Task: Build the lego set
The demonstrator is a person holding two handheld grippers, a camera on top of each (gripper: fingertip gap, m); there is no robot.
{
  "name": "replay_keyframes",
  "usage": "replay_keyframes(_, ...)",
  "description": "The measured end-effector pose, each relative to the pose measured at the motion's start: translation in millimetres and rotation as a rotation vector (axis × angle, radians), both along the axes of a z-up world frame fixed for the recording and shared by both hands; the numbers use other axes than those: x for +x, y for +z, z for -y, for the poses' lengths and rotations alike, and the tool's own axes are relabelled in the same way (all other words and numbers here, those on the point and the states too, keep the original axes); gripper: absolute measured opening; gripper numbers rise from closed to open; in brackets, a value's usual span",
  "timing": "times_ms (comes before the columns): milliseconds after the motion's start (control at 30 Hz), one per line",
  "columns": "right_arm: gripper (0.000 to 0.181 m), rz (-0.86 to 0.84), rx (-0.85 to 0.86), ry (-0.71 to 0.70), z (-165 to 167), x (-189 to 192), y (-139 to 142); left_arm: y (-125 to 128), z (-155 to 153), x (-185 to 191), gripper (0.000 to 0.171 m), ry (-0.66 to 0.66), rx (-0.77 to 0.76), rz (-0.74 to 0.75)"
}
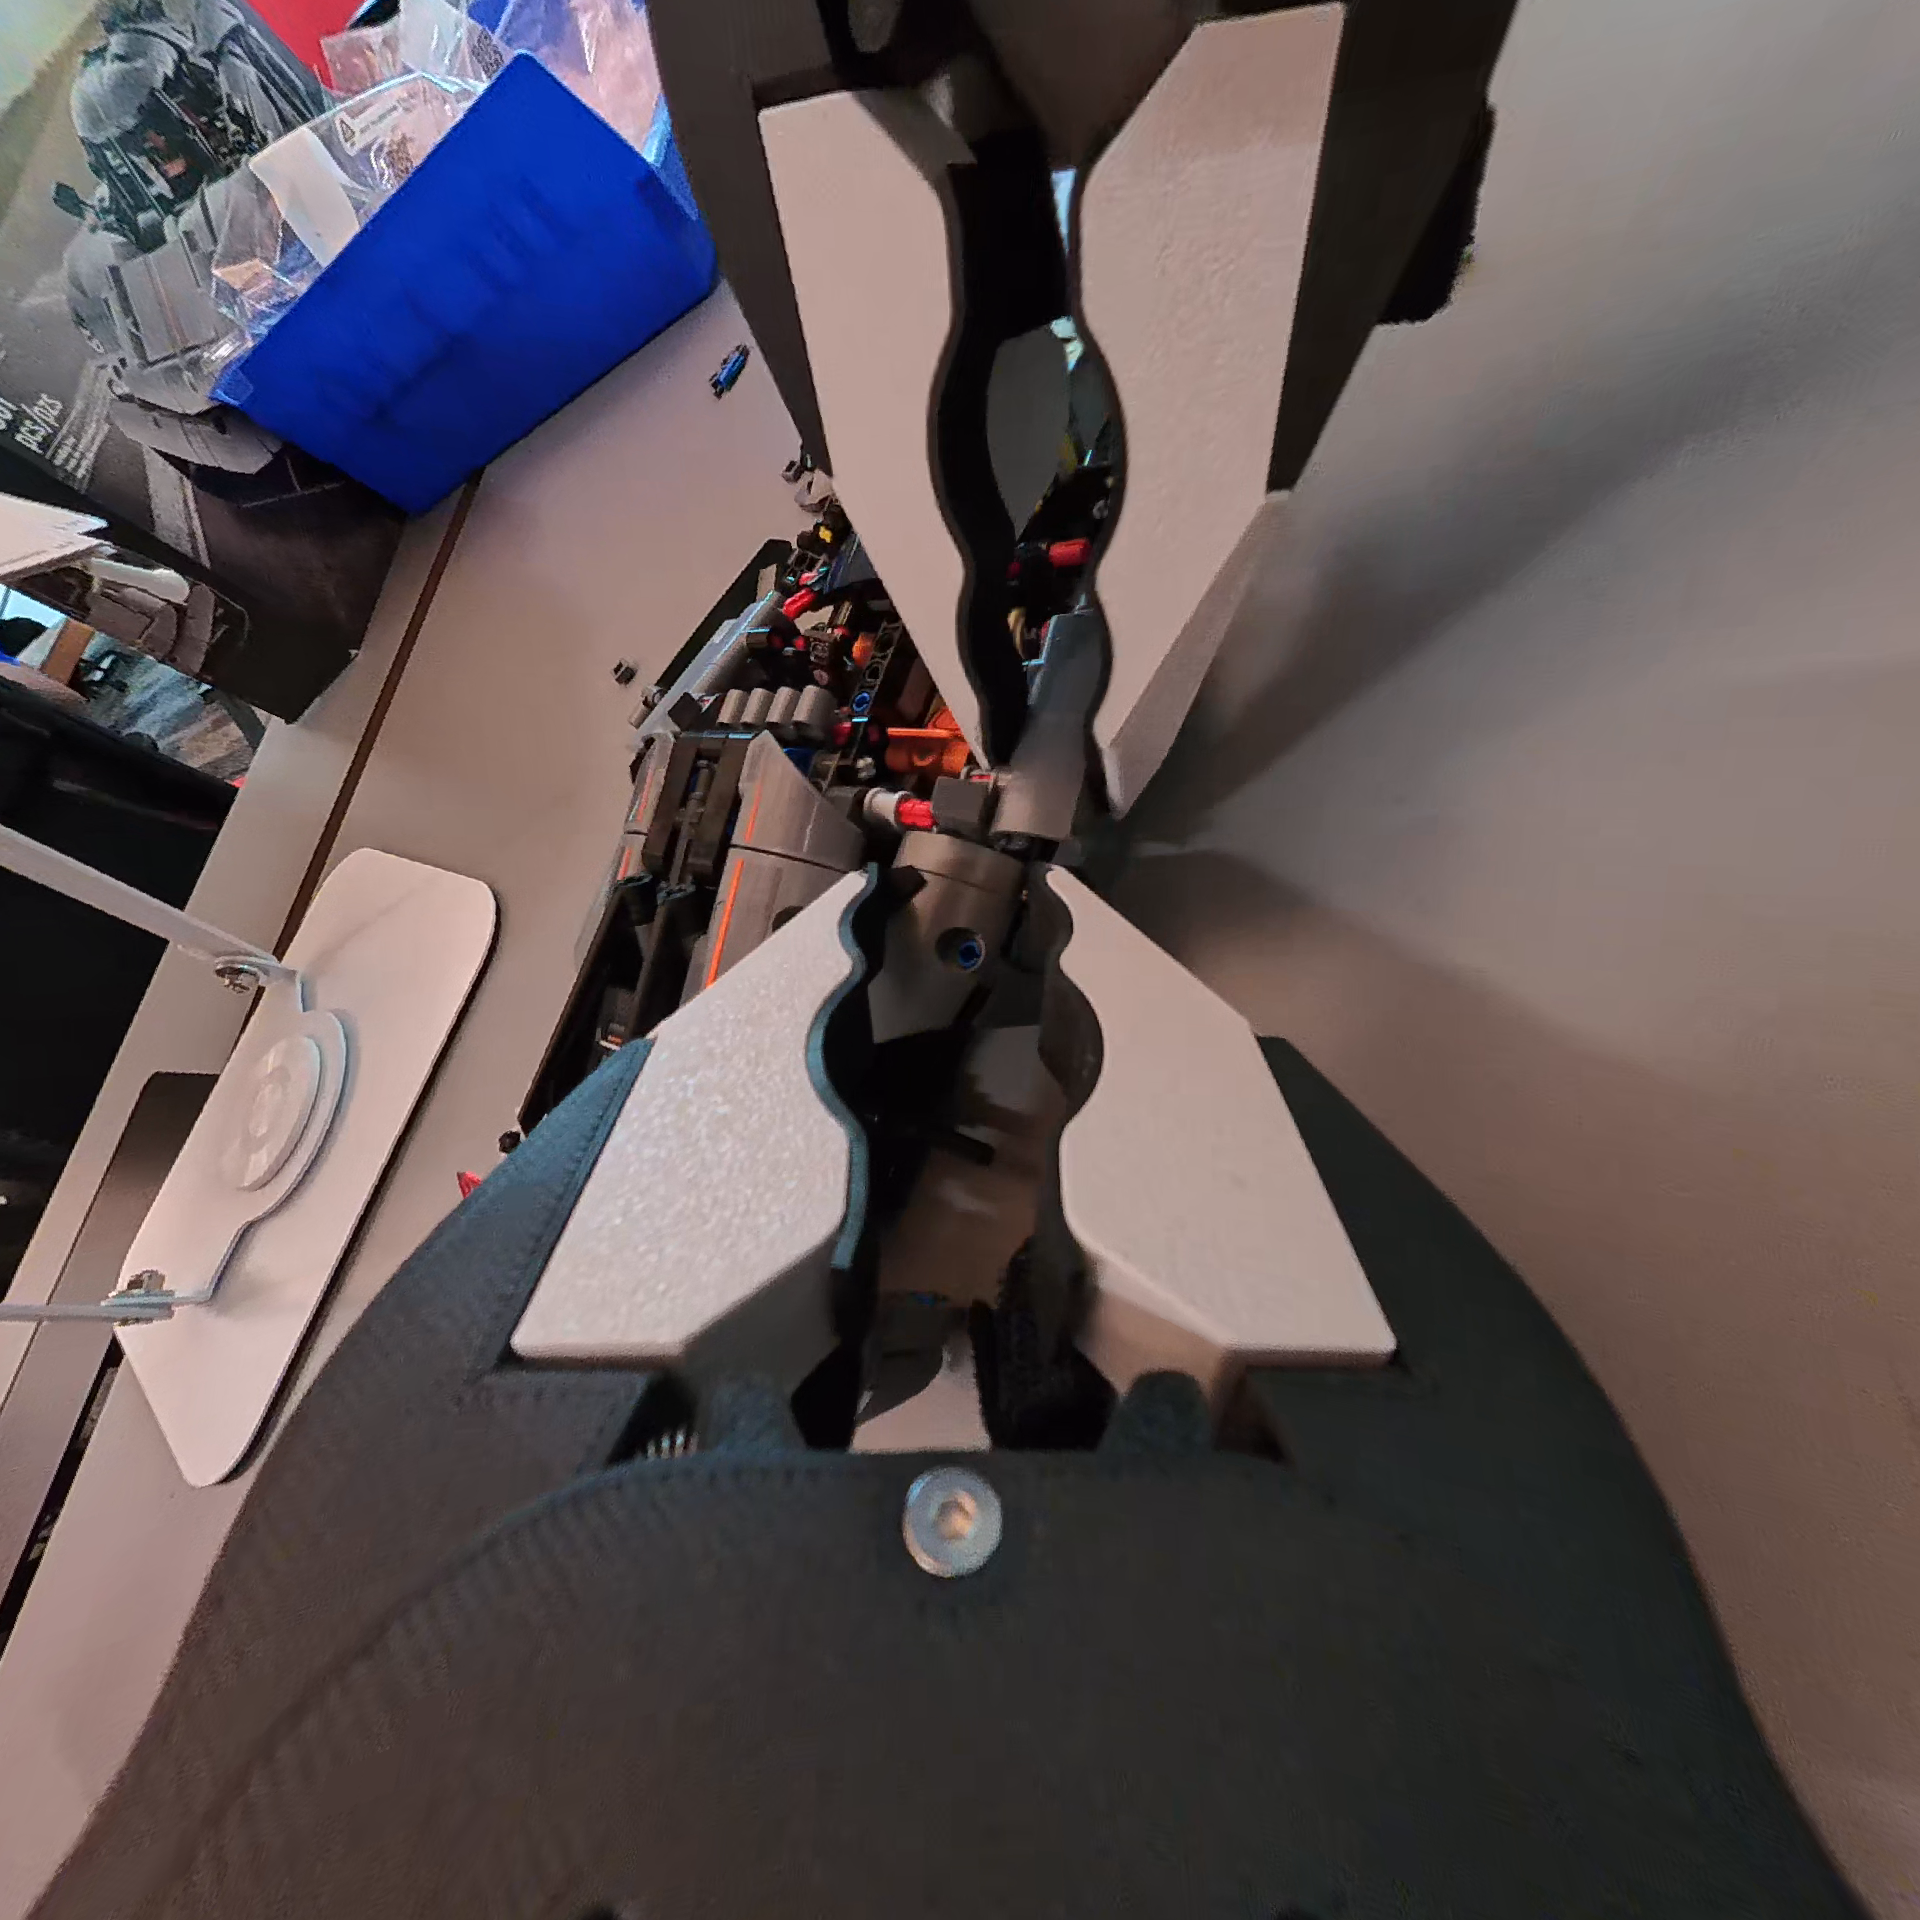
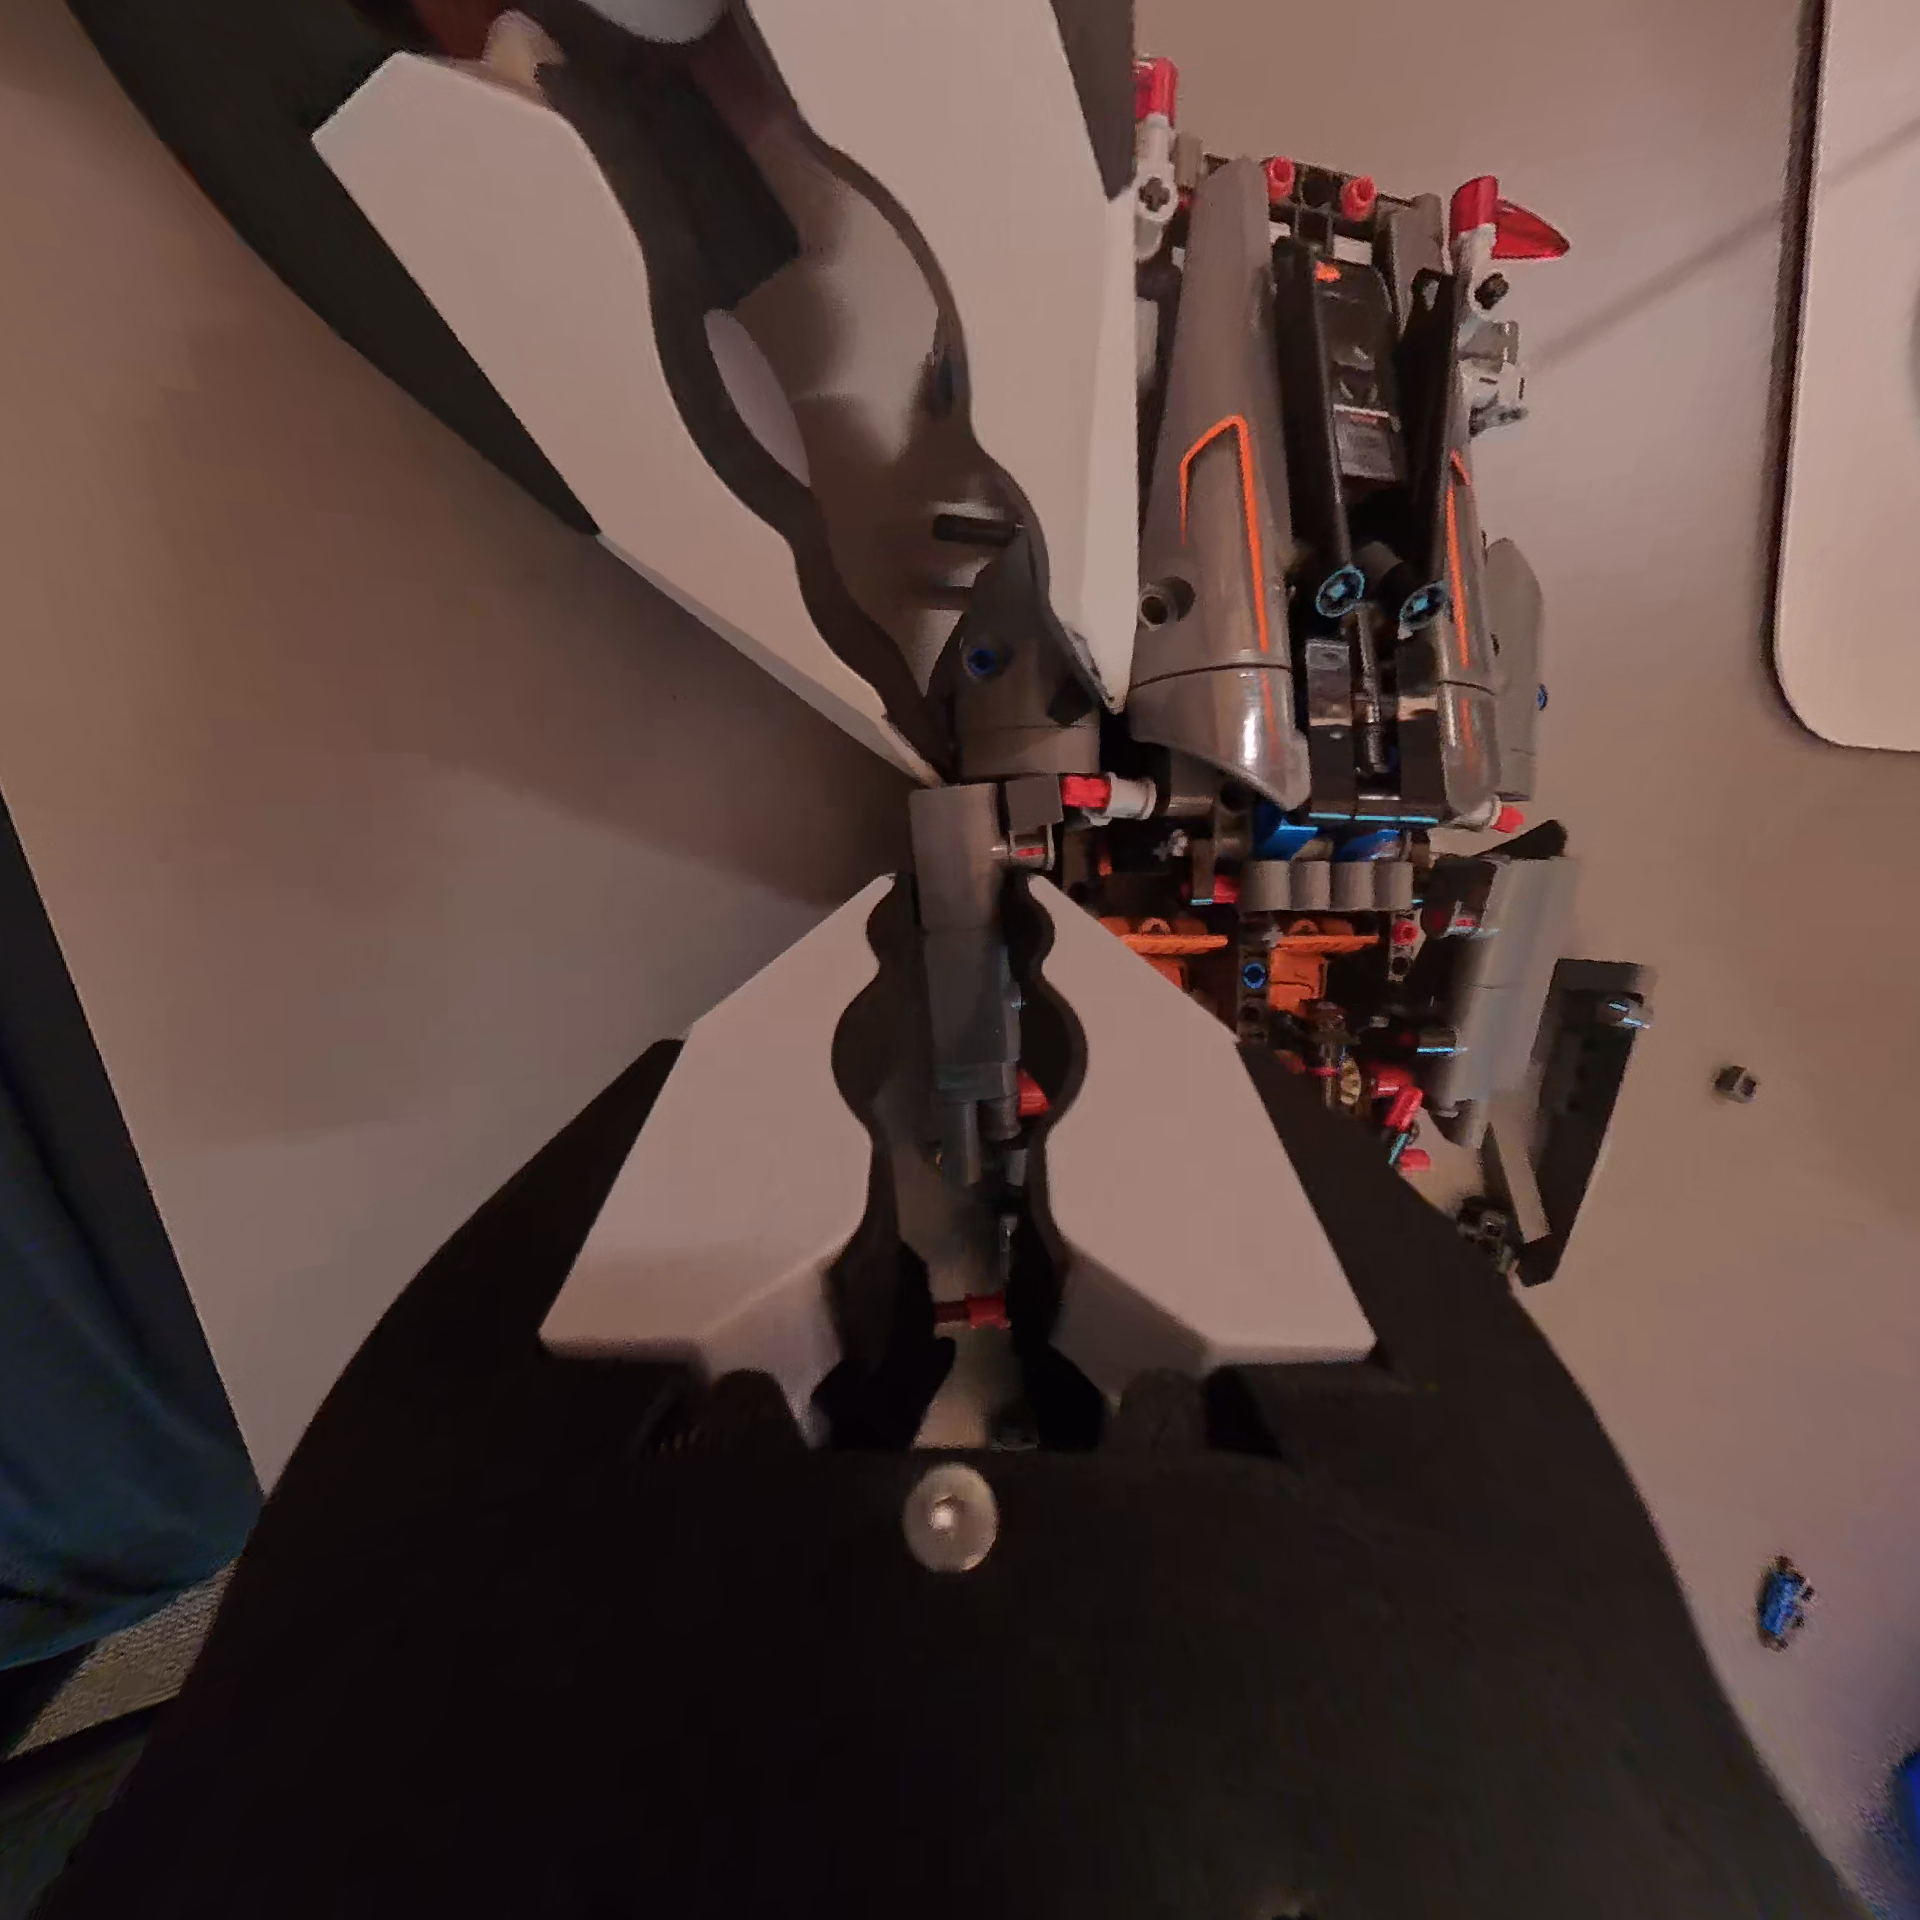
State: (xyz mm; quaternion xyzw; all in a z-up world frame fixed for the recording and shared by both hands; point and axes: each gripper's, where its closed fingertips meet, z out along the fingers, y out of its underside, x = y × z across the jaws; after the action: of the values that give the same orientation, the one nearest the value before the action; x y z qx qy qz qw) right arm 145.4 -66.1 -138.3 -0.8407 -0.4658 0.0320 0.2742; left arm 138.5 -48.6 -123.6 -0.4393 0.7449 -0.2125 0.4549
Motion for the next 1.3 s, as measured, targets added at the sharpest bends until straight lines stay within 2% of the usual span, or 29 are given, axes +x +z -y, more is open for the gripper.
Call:
replay_keyframes(267,0.015,-0.018,-0.065,-0.024,1,2,1,0,1,1,0.025,-0.002,0.005,0.003)
replay_keyframes(400,0.021,-0.039,-0.007,-0.017,1,3,14,1,1,0,0.024,-0.008,-0.002,0.003)
replay_keyframes(467,0.022,0.000,-0.011,-0.014,1,5,13,1,0,0,0.024,-0.010,-0.003,0.003)
replay_keyframes(633,0.014,0.078,-0.089,0.007,1,7,2,1,-1,-1,0.025,-0.007,-0.013,0.008)
replay_keyframes(933,0.014,-0.110,-0.384,-0.110,0,10,6,1,-2,0,0.028,-0.004,-0.043,0.017)
replay_keyframes(1300,0.014,-0.126,-0.463,-0.130,-1,11,6,0,-4,1,0.031,0.006,-0.042,0.019)
